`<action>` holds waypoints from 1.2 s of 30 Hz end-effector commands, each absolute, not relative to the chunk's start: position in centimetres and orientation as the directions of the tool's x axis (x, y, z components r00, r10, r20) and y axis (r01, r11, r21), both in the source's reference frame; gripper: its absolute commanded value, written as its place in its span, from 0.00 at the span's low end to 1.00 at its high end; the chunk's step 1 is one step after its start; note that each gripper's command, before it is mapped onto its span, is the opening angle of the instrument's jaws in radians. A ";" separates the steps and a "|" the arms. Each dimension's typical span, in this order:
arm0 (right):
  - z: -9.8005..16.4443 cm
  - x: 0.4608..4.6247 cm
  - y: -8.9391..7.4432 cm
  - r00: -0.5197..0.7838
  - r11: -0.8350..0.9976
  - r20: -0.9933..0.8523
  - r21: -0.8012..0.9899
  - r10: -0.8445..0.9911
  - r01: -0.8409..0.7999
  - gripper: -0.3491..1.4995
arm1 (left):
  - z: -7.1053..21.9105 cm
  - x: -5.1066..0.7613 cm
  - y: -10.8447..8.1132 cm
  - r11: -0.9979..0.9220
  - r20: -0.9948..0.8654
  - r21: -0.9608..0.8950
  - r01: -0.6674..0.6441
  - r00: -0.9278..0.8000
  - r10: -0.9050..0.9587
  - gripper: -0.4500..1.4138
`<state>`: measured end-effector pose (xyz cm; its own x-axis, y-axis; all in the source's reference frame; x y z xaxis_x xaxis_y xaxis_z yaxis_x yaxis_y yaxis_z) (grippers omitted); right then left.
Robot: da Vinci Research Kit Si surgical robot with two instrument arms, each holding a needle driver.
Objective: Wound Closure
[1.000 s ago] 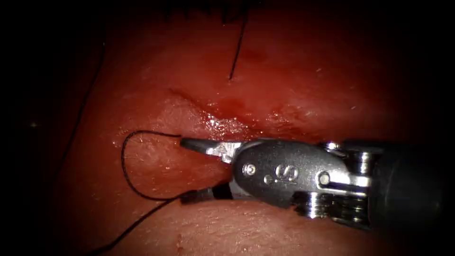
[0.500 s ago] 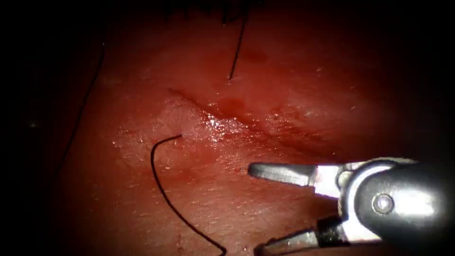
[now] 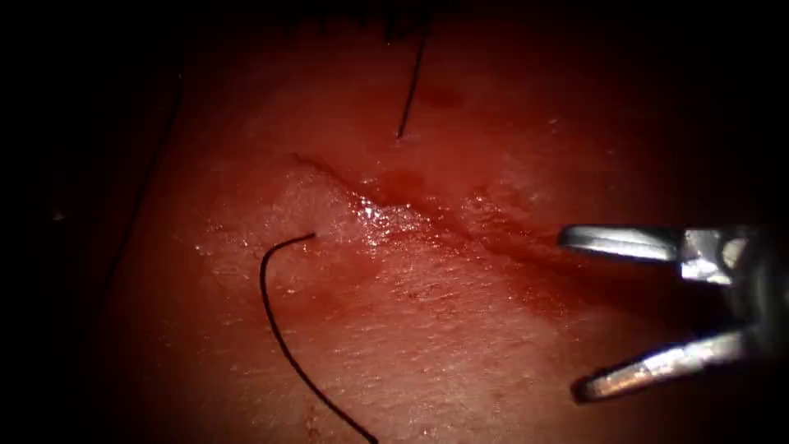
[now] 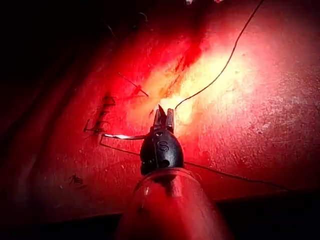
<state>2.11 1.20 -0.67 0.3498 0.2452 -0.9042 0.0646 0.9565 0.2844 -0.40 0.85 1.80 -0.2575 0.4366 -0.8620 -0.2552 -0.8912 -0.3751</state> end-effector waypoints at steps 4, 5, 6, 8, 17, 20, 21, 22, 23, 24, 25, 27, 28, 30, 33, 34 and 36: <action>-0.2 2.72 1.0 0.397 0.967 -0.894 0.249 0.207 0.056 0.58 | 1.9 -0.47 0.8 -0.891 -0.862 -0.376 -0.254 -0.257 0.437 0.00; -0.1 2.81 1.0 0.407 0.970 -0.892 0.238 0.195 0.056 0.58 | 1.9 -0.47 0.8 -0.891 -0.862 -0.375 -0.255 -0.257 0.436 0.00; 0.0 2.89 1.0 0.417 0.972 -0.890 0.227 0.184 0.056 0.58 | 1.9 -0.47 0.8 -0.891 -0.862 -0.375 -0.255 -0.257 0.436 0.00; 0.2 3.04 1.0 0.448 0.978 -0.880 0.202 0.154 0.060 0.55 | 1.9 -0.47 0.8 -0.892 -0.863 -0.376 -0.252 -0.256 0.436 0.00; 0.9 3.48 1.0 0.514 0.996 -0.856 0.088 0.062 0.027 0.67 | 1.9 -0.47 0.8 -0.892 -0.863 -0.376 -0.251 -0.256 0.436 0.00; 1.1 3.51 0.9 0.537 0.996 -0.843 0.078 0.041 0.047 0.68 | 1.9 -0.47 0.8 -0.892 -0.862 -0.376 -0.250 -0.258 0.436 0.00; 1.1 3.52 0.9 0.545 0.996 -0.837 0.076 0.036 0.051 0.67 | 1.9 -0.47 0.8 -0.892 -0.862 -0.376 -0.250 -0.258 0.436 0.00; 1.1 3.52 0.8 0.550 0.996 -0.834 0.073 0.031 0.055 0.67 | 1.9 -0.47 0.8 -0.892 -0.862 -0.376 -0.251 -0.258 0.436 0.00; 1.2 3.52 0.8 0.555 0.996 -0.832 0.070 0.026 0.059 0.66 | 1.9 -0.47 0.8 -0.892 -0.862 -0.376 -0.251 -0.258 0.436 0.00; 1.2 3.52 0.8 0.555 0.996 -0.832 0.068 0.023 0.060 0.65 | 1.9 -0.47 0.8 -0.892 -0.862 -0.376 -0.251 -0.258 0.436 0.00; 1.2 3.50 0.8 0.555 0.996 -0.831 0.067 0.023 0.060 0.63 | 1.9 -0.47 0.8 -0.892 -0.862 -0.376 -0.251 -0.258 0.436 0.00; 1.2 3.44 0.8 0.553 0.996 -0.833 0.069 0.022 0.064 0.25 | 1.9 -0.47 0.8 -0.892 -0.862 -0.376 -0.251 -0.258 0.436 0.00; 1.2 3.42 0.8 0.552 0.995 -0.834 0.070 0.022 0.066 0.00 | 1.9 -0.47 0.8 -0.892 -0.862 -0.376 -0.251 -0.258 0.436 0.00; 1.2 3.41 0.8 0.552 0.995 -0.834 0.064 0.015 0.071 0.00 | 1.9 -0.47 0.8 -0.892 -0.862 -0.376 -0.250 -0.258 0.436 0.00; 1.1 3.45 0.7 0.556 0.996 -0.831 0.064 0.015 0.069 0.00 | 1.9 -0.47 0.8 -0.892 -0.861 -0.376 -0.249 -0.261 0.436 0.00; 1.1 3.47 0.7 0.554 0.996 -0.833 0.064 0.015 0.068 0.00 | 1.9 -0.47 0.8 -0.892 -0.861 -0.376 -0.250 -0.261 0.436 0.00; 1.0 3.48 0.6 0.558 0.995 -0.830 0.069 0.016 0.074 0.00 | 1.9 -0.47 0.8 -0.890 -0.859 -0.381 -0.251 -0.260 0.441 0.00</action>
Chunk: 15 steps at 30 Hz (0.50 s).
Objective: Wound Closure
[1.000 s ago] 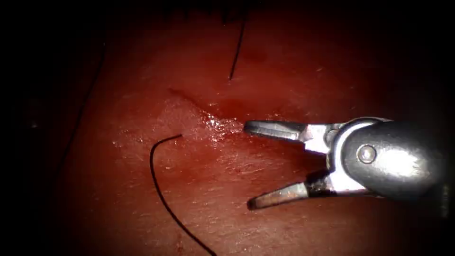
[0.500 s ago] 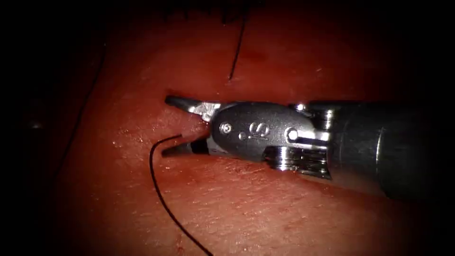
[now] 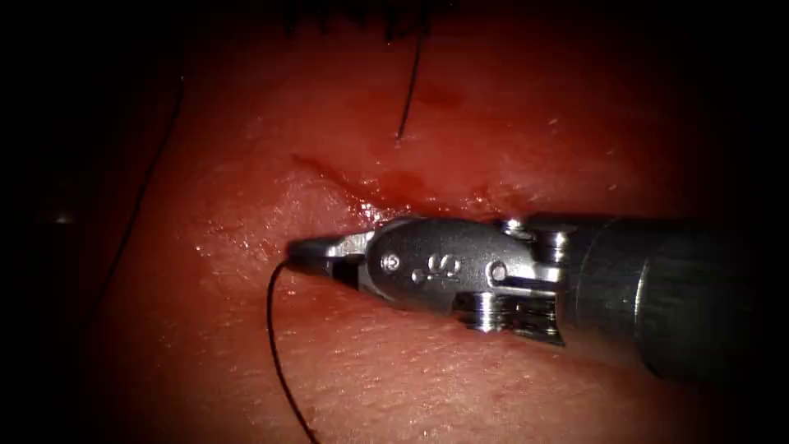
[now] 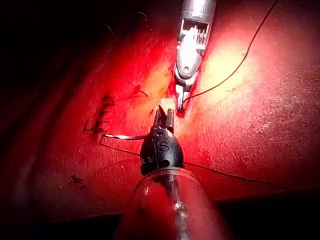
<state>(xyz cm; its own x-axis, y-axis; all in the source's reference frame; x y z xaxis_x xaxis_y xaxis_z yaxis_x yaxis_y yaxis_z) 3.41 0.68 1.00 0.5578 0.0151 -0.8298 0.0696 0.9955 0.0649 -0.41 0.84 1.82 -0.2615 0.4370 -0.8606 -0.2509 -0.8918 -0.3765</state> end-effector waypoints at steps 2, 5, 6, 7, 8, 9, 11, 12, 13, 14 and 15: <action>1.0 3.50 0.6 0.564 0.994 -0.825 0.076 0.018 0.080 0.00 | 1.9 -0.47 0.8 -0.890 -0.859 -0.381 -0.251 -0.260 0.441 0.00; 0.9 3.51 0.6 0.563 0.994 -0.826 0.081 0.022 0.080 0.00 | 1.9 -0.47 0.8 -0.890 -0.859 -0.381 -0.251 -0.260 0.441 0.00; 0.9 3.51 0.6 0.562 0.993 -0.827 0.082 0.022 0.080 0.00 | 1.9 -0.47 0.8 -0.890 -0.859 -0.381 -0.251 -0.260 0.441 0.00; 0.9 3.51 0.6 0.562 0.993 -0.827 0.082 0.023 0.081 0.00 | 1.9 -0.47 0.8 -0.890 -0.859 -0.381 -0.251 -0.260 0.441 0.00; 0.8 3.51 0.6 0.563 0.993 -0.826 0.084 0.023 0.083 0.00 | 1.9 -0.47 0.8 -0.890 -0.859 -0.381 -0.251 -0.260 0.441 0.00; 0.8 3.52 0.6 0.563 0.993 -0.826 0.084 0.023 0.083 0.00 | 1.9 -0.47 0.8 -0.890 -0.859 -0.381 -0.251 -0.260 0.441 0.00; 0.8 3.52 0.6 0.562 0.993 -0.827 0.085 0.023 0.084 0.00 | 1.9 -0.47 0.8 -0.890 -0.859 -0.381 -0.251 -0.260 0.441 0.00; 0.8 3.52 0.6 0.562 0.993 -0.827 0.085 0.023 0.084 0.00 | 1.9 -0.47 0.8 -0.890 -0.859 -0.381 -0.251 -0.260 0.441 0.00; 0.8 3.52 0.6 0.562 0.993 -0.827 0.085 0.024 0.084 0.00 | 1.9 -0.47 0.8 -0.890 -0.859 -0.381 -0.251 -0.260 0.441 0.00; 0.8 3.52 0.6 0.563 0.993 -0.826 0.086 0.025 0.083 0.00 | 1.9 -0.47 0.8 -0.890 -0.859 -0.381 -0.251 -0.260 0.441 0.00; 0.8 3.53 0.6 0.560 0.992 -0.828 0.089 0.026 0.085 0.00 | 1.9 -0.47 0.8 -0.890 -0.859 -0.381 -0.251 -0.260 0.441 0.00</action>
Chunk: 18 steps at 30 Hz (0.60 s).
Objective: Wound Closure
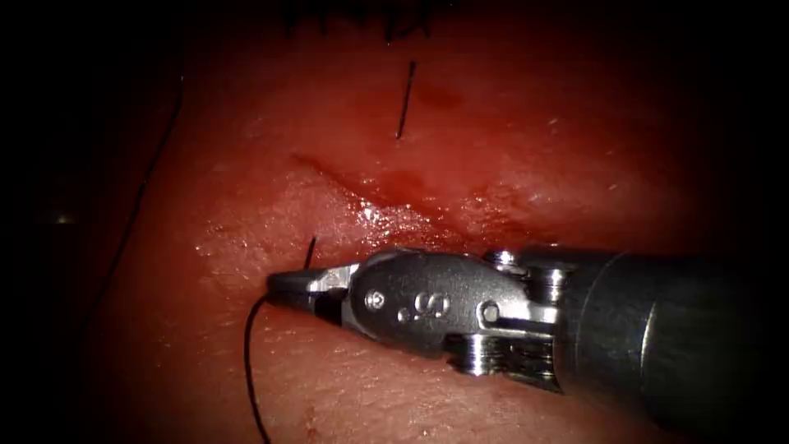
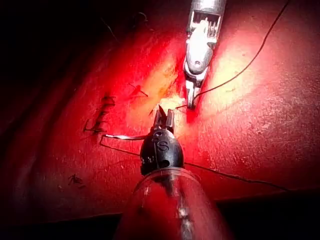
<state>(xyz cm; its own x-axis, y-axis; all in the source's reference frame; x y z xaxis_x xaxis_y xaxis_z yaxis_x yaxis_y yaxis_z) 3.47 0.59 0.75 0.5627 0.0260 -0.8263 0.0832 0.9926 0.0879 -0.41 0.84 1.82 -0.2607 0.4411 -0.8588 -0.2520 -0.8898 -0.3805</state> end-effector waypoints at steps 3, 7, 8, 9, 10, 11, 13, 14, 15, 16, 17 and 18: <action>0.8 3.51 0.7 0.558 0.991 -0.828 0.117 0.058 0.071 0.33 | 1.9 -0.47 0.8 -0.890 -0.859 -0.381 -0.251 -0.260 0.441 0.00; 0.7 3.34 0.9 0.552 0.988 -0.829 0.143 0.087 0.059 0.52 | 1.9 -0.47 0.8 -0.890 -0.859 -0.381 -0.251 -0.260 0.441 0.00; 0.7 3.27 0.9 0.552 0.988 -0.829 0.143 0.089 0.056 0.54 | 1.9 -0.46 0.8 -0.890 -0.859 -0.381 -0.250 -0.260 0.441 0.00; 0.7 3.18 1.0 0.558 0.988 -0.825 0.144 0.092 0.049 0.56 | 1.9 -0.46 0.8 -0.890 -0.859 -0.381 -0.250 -0.260 0.441 0.00; 0.7 3.10 1.0 0.562 0.989 -0.822 0.144 0.094 0.045 0.59 | 1.9 -0.46 0.8 -0.890 -0.859 -0.381 -0.250 -0.260 0.441 0.00; 0.7 3.02 1.0 0.566 0.989 -0.819 0.144 0.096 0.041 0.62 | 1.9 -0.46 0.8 -0.890 -0.859 -0.382 -0.250 -0.260 0.441 0.00; 0.6 2.82 1.1 0.576 0.988 -0.811 0.149 0.106 0.029 0.65 | 1.9 -0.46 0.8 -0.890 -0.859 -0.382 -0.250 -0.260 0.441 0.00; 0.6 2.63 1.2 0.578 0.987 -0.806 0.159 0.128 0.002 0.64 | 1.9 -0.46 0.8 -0.890 -0.859 -0.382 -0.250 -0.260 0.441 0.00; 0.6 2.56 1.2 0.575 0.986 -0.806 0.164 0.143 -0.016 0.63 | 1.9 -0.46 0.8 -0.890 -0.859 -0.382 -0.250 -0.260 0.441 0.00; 0.6 2.49 1.3 0.572 0.983 -0.802 0.177 0.171 -0.044 0.62 | 1.9 -0.46 0.8 -0.890 -0.859 -0.382 -0.250 -0.260 0.441 0.00; 0.6 2.43 1.3 0.557 0.970 -0.795 0.221 0.242 -0.105 0.55 | 1.9 -0.46 0.8 -0.890 -0.859 -0.382 -0.250 -0.260 0.441 0.00; 0.6 2.40 1.3 0.538 0.952 -0.786 0.261 0.306 -0.159 0.49 | 1.9 -0.46 0.8 -0.890 -0.859 -0.381 -0.250 -0.260 0.441 0.00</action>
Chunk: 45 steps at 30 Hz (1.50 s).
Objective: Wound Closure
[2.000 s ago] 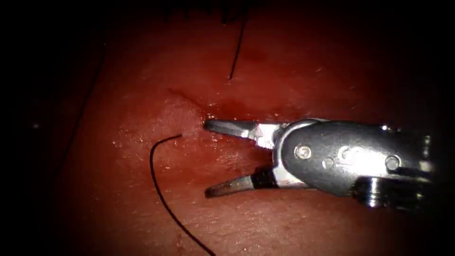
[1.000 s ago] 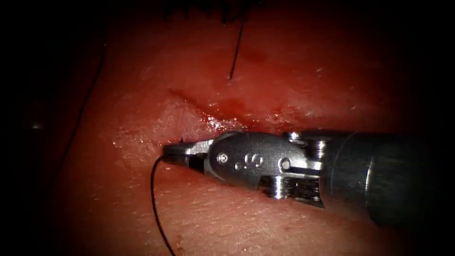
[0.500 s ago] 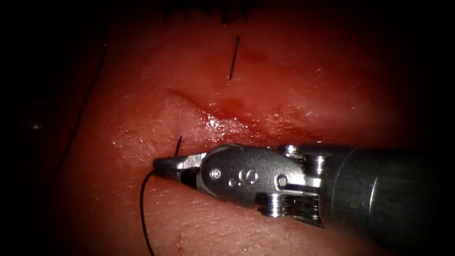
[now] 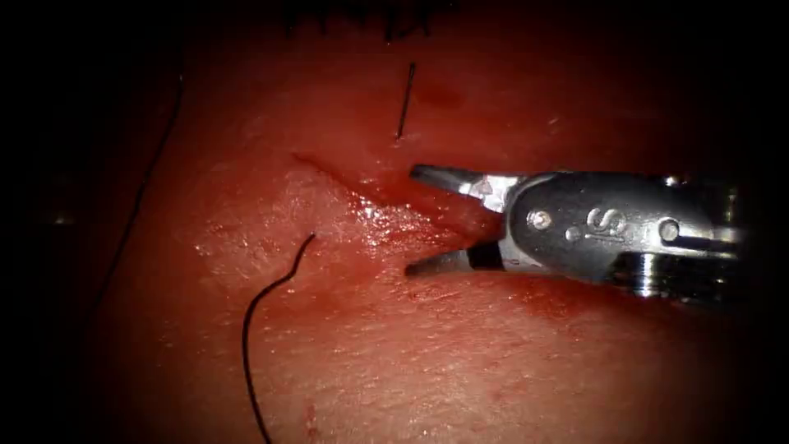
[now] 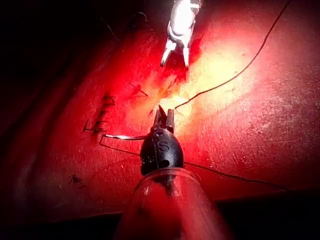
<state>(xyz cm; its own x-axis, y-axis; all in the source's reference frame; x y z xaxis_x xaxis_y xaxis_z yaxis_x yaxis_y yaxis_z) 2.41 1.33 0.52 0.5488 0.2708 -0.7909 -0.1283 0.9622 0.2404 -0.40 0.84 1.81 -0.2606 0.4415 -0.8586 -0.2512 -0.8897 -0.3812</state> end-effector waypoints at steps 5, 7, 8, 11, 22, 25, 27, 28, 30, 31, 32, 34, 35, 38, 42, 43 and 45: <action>0.7 2.44 1.4 0.357 0.788 -0.714 0.459 0.602 -0.411 0.43 | 1.9 -0.47 0.8 -0.890 -0.859 -0.382 -0.248 -0.259 0.441 0.00; 0.8 2.54 1.5 0.319 0.733 -0.678 0.500 0.663 -0.461 0.39 | 1.9 -0.47 0.8 -0.890 -0.859 -0.382 -0.248 -0.259 0.441 0.00; 0.8 2.58 1.5 0.299 0.711 -0.666 0.515 0.683 -0.478 0.39 | 1.9 -0.47 0.8 -0.890 -0.859 -0.382 -0.248 -0.259 0.441 0.00; 1.0 2.67 1.5 0.250 0.665 -0.647 0.542 0.721 -0.513 0.37 | 1.9 -0.47 0.8 -0.890 -0.859 -0.382 -0.248 -0.259 0.441 0.00; 1.6 2.58 1.7 0.204 0.565 -0.570 0.579 0.796 -0.588 0.71 | 1.9 -0.47 0.8 -0.890 -0.859 -0.382 -0.248 -0.259 0.441 0.00; 1.6 2.60 1.7 0.201 0.558 -0.564 0.582 0.801 -0.591 0.72 | 1.9 -0.47 0.8 -0.890 -0.859 -0.382 -0.248 -0.259 0.441 0.00; 1.6 2.65 1.7 0.197 0.556 -0.562 0.590 0.803 -0.586 0.70 | 1.9 -0.47 0.8 -0.890 -0.859 -0.382 -0.248 -0.259 0.441 0.00; 1.6 2.68 1.7 0.194 0.556 -0.562 0.595 0.804 -0.580 0.69 | 1.9 -0.48 0.8 -0.890 -0.859 -0.382 -0.249 -0.259 0.441 0.00; 1.6 2.78 1.8 0.185 0.550 -0.561 0.602 0.807 -0.579 0.67 | 1.9 -0.48 0.8 -0.891 -0.860 -0.383 -0.246 -0.258 0.441 0.00; 1.6 2.81 1.8 0.183 0.549 -0.560 0.603 0.808 -0.579 0.66 | 1.9 -0.48 0.8 -0.891 -0.860 -0.383 -0.246 -0.258 0.441 0.00; 1.6 2.84 1.8 0.182 0.547 -0.559 0.602 0.809 -0.582 0.64 | 1.9 -0.48 0.8 -0.891 -0.860 -0.383 -0.246 -0.258 0.441 0.00; 1.6 2.87 1.8 0.180 0.544 -0.558 0.601 0.810 -0.585 0.57 | 1.9 -0.48 0.8 -0.891 -0.860 -0.383 -0.246 -0.258 0.441 0.00; 1.6 2.88 1.8 0.180 0.544 -0.558 0.602 0.810 -0.584 0.51 | 1.9 -0.48 0.8 -0.891 -0.860 -0.383 -0.246 -0.258 0.441 0.00; 1.6 2.87 1.8 0.174 0.534 -0.563 0.574 0.808 -0.621 0.05 | 1.9 -0.48 0.8 -0.891 -0.860 -0.383 -0.246 -0.258 0.441 0.00; 1.5 2.87 1.9 0.187 0.560 -0.596 0.535 0.781 -0.632 0.00 | 1.9 -0.48 0.8 -0.891 -0.860 -0.383 -0.243 -0.257 0.440 0.00; 1.5 2.87 1.9 0.184 0.565 -0.606 0.530 0.774 -0.632 0.00 | 1.9 -0.48 0.8 -0.891 -0.860 -0.383 -0.243 -0.257 0.440 0.00; 1.4 2.88 1.9 0.176 0.579 -0.633 0.514 0.754 -0.632 0.00 | 1.9 -0.48 0.8 -0.891 -0.860 -0.384 -0.243 -0.257 0.440 0.00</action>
